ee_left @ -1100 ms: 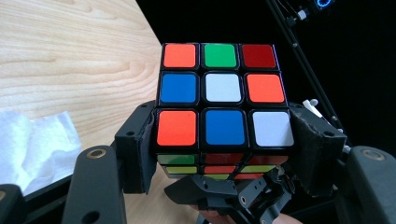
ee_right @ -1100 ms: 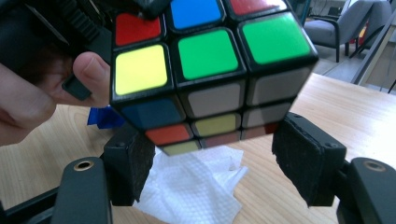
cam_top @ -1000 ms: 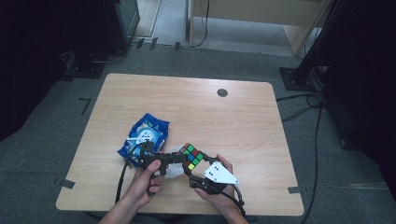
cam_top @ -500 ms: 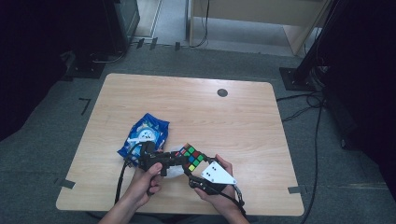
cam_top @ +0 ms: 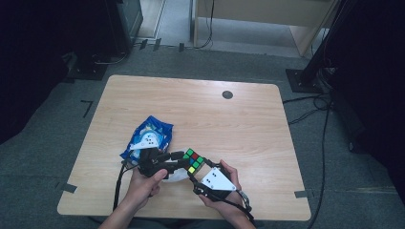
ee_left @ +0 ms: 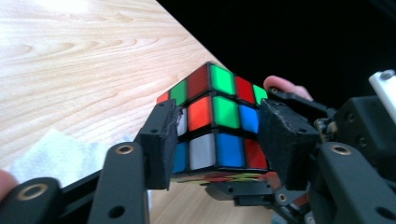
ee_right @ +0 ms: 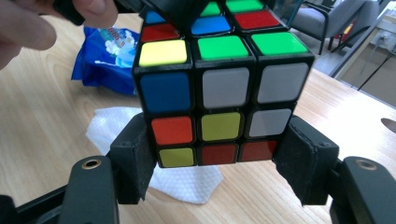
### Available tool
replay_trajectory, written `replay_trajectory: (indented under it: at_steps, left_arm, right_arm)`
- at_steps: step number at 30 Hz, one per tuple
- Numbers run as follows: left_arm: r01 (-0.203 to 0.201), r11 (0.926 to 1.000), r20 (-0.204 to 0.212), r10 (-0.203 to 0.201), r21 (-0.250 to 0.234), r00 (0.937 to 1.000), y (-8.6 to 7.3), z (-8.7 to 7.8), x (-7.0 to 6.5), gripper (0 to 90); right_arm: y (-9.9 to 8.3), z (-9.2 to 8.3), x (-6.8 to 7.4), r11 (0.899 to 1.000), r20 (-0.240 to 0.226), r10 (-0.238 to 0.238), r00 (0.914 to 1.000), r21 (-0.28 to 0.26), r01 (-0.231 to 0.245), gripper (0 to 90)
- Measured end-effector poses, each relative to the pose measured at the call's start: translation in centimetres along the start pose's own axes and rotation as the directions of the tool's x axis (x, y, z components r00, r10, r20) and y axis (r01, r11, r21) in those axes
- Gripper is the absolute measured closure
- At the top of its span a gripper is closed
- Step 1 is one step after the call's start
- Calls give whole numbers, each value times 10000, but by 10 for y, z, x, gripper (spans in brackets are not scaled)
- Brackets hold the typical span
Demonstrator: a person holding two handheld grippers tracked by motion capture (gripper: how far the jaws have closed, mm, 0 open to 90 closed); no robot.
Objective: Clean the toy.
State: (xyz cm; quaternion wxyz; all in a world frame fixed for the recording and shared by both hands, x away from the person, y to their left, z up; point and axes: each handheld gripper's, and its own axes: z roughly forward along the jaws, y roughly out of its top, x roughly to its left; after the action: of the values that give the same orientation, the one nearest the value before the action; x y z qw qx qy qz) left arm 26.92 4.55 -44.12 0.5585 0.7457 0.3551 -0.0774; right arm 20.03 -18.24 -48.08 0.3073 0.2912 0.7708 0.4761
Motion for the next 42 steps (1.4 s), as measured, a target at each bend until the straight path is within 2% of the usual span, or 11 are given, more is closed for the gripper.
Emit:
replay_trajectory:
  at_steps: [11,14,16,25,30,31,33,36,37,41,42]
  left_arm:
    - [-78,10000,-168,78,-12,9998,0,-2,1,535]
    - [-236,9997,-383,235,-4,9990,0,-3,0,559]
    - [-498,9987,-891,501,56,9948,0,-3,-2,637]
    - [-250,9995,-511,259,184,9984,-1,-1,3,666]
    - [-57,9999,-446,64,158,9990,-1,-1,6,592]
    - [15,9999,-54,-14,107,10000,-1,-1,6,571]
    - [36,9999,178,-38,133,9998,-1,-1,5,547]
    - [-534,9980,-286,544,343,9981,-2,2,-1,468]
    - [-546,9981,-408,557,280,9976,-2,2,-1,424]
    - [15,9988,-1045,-67,-498,9945,1,-10,10,385]
    - [15,9988,-1045,-67,-498,9945,1,-10,10,385]
  right_arm:
    - [-1,-6,-1,9995,-265,-92,9996,-297,84,348]
    - [-1,-8,-1,9991,-353,-71,9994,-419,56,348]
    - [0,-10,-2,9988,-313,-63,9995,-492,47,347]
    - [0,-13,-2,9984,-346,-166,9993,-539,148,347]
    - [1,-14,-2,9985,-286,-233,9993,-506,219,348]
    - [1,-14,-2,9987,-238,-237,9994,-456,226,348]
    - [0,-13,-2,9989,-188,-255,9995,-391,248,348]
    - [-1,-11,-3,9992,-146,-198,9997,-338,193,348]
    - [0,-10,-2,9992,-75,-234,9997,-338,231,349]
    - [-1,-13,-5,9989,-71,-268,9996,-391,265,349]
    - [-1,-13,-5,9989,-71,-268,9996,-391,265,349]
